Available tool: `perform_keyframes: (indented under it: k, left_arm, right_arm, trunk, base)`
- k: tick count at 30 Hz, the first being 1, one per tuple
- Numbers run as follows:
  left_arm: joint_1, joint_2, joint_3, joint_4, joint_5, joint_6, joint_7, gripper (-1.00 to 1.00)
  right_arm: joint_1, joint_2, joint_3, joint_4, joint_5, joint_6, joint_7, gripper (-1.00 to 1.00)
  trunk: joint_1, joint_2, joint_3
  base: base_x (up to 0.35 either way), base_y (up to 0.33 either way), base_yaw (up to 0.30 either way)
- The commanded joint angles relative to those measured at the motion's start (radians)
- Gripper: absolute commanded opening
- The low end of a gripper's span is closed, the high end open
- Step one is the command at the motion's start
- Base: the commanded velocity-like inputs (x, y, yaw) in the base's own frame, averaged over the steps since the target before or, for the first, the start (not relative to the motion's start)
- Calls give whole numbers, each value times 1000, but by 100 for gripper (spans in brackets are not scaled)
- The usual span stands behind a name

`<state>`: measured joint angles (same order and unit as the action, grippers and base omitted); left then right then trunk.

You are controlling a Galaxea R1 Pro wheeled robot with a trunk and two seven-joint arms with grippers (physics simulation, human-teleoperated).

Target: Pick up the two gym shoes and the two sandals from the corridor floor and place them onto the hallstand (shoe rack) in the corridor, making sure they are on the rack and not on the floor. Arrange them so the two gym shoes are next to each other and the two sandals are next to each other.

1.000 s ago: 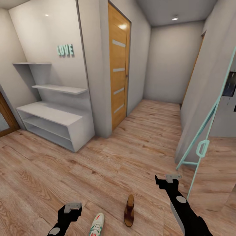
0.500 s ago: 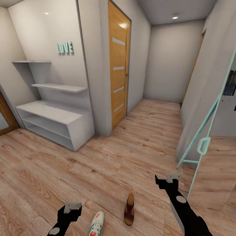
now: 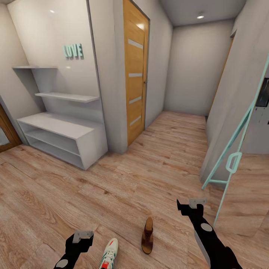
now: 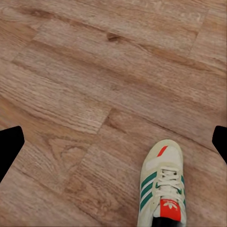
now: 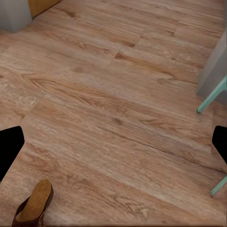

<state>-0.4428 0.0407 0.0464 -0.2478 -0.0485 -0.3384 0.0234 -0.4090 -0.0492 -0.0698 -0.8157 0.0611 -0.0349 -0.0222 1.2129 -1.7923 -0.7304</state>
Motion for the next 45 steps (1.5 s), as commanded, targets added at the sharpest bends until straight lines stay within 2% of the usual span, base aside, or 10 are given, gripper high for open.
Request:
perform_keyframes:
  k: [1, 30, 37, 45]
  left_arm:
    - [-1, 0, 4, 1, -5, -4, 1, 100]
    - [-1, -1, 4, 3, -10, -9, 0, 100]
    - [-1, 0, -36, 5, -14, -10, -37, 100]
    - [-1, -1, -43, 4, -14, -11, -40, 100]
  right_arm:
    - [-1, 0, 0, 1, 6, -2, -2, 100]
    - [-1, 0, -2, 0, 6, -3, -2, 100]
    - [-1, 0, -2, 0, 6, -3, -2, 100]
    - [-1, -1, -2, 0, 6, -3, -2, 100]
  trunk:
    - [4, -8, -5]
    - [115, -211, -142]
    - [142, -260, -165]
    - [142, -260, -165]
  base:
    - [0, 0, 0]
    - [0, 0, 0]
    - [0, 0, -77]
    - [0, 0, -249]
